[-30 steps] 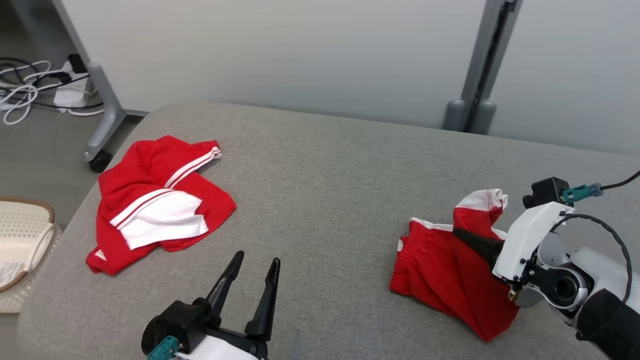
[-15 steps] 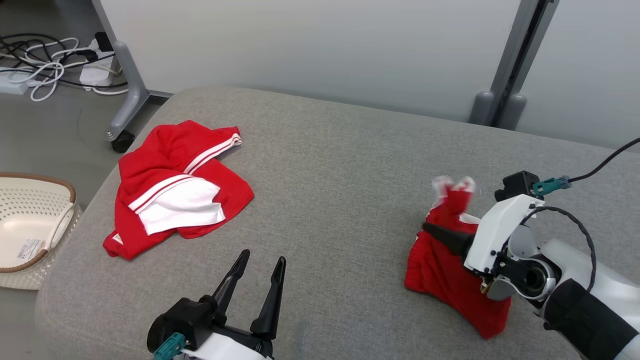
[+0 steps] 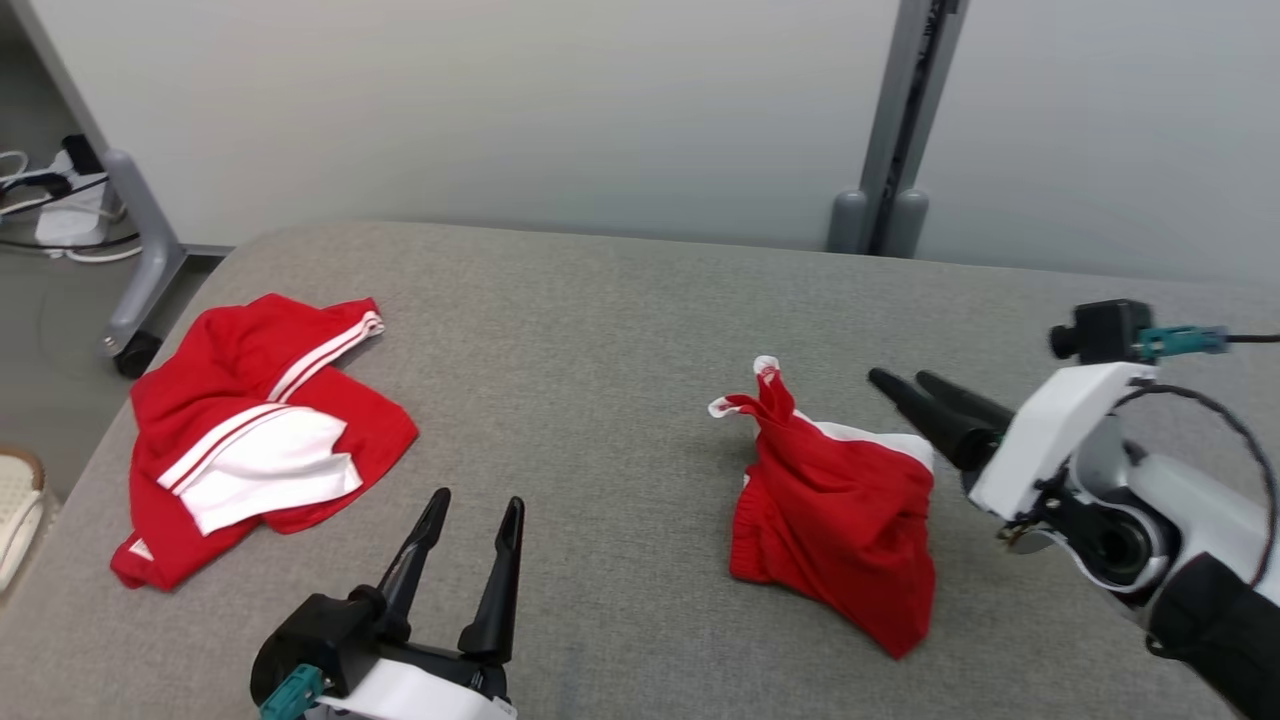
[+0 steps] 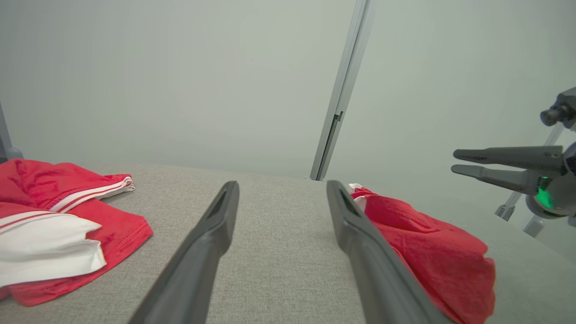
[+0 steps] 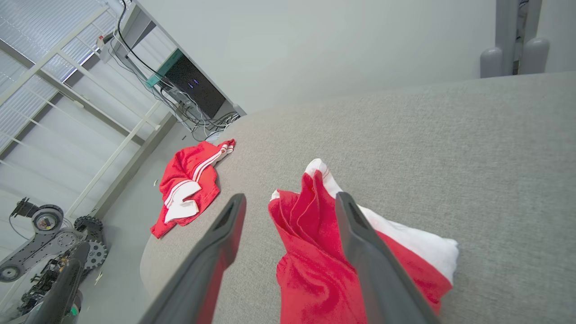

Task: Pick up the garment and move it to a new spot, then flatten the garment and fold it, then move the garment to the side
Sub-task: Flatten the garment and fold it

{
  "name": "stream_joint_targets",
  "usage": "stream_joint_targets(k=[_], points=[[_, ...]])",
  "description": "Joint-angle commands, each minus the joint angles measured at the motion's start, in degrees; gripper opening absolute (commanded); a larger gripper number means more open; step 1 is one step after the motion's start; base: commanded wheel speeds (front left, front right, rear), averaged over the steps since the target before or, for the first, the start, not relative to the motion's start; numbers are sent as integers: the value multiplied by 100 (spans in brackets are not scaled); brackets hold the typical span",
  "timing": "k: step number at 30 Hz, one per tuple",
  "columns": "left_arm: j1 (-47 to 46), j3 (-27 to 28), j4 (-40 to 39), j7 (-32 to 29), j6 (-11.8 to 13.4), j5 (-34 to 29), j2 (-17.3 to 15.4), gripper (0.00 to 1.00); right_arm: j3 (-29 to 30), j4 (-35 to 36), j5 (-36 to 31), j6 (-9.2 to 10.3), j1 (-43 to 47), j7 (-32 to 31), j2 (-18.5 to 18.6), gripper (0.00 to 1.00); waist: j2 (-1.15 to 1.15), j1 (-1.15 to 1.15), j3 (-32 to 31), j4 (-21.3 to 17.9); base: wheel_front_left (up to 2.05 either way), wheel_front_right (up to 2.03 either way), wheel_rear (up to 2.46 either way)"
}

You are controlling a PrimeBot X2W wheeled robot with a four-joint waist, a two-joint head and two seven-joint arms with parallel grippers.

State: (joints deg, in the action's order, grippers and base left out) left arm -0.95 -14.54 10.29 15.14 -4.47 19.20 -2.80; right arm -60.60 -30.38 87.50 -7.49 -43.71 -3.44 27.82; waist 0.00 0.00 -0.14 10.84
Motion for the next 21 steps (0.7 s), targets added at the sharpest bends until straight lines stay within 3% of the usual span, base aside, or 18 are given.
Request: stream_joint_targets(k=[1,11,18,19,20,21], points=[[30,73,-24,1,14,-56,-20,100,61,124,-66,-2,119,198,159,100,0,0,-48,-138,0,0,0],[103,229,-160,1,-33,-62,-19,100,360,495,-299,-2,715,1438,991,100,0,0,-64,-329,0,0,0],[29,116,-221,0,-47,-84,-20,100,386,121,-162,-2,1064,1644,865,100,0,0,-37,-213,0,0,0],[15,94,-247,1,-50,-87,-19,100,399,11,-184,-1,1069,1675,838,66,0,0,-33,-184,0,0,0],[10,76,-271,0,-49,-89,-19,100,412,-72,-224,-2,1076,1697,806,0,0,0,-29,-154,0,0,0],[14,63,-297,1,-47,-94,-19,100,403,-177,-279,-2,1078,1728,767,0,0,0,-24,-124,0,0,0]])
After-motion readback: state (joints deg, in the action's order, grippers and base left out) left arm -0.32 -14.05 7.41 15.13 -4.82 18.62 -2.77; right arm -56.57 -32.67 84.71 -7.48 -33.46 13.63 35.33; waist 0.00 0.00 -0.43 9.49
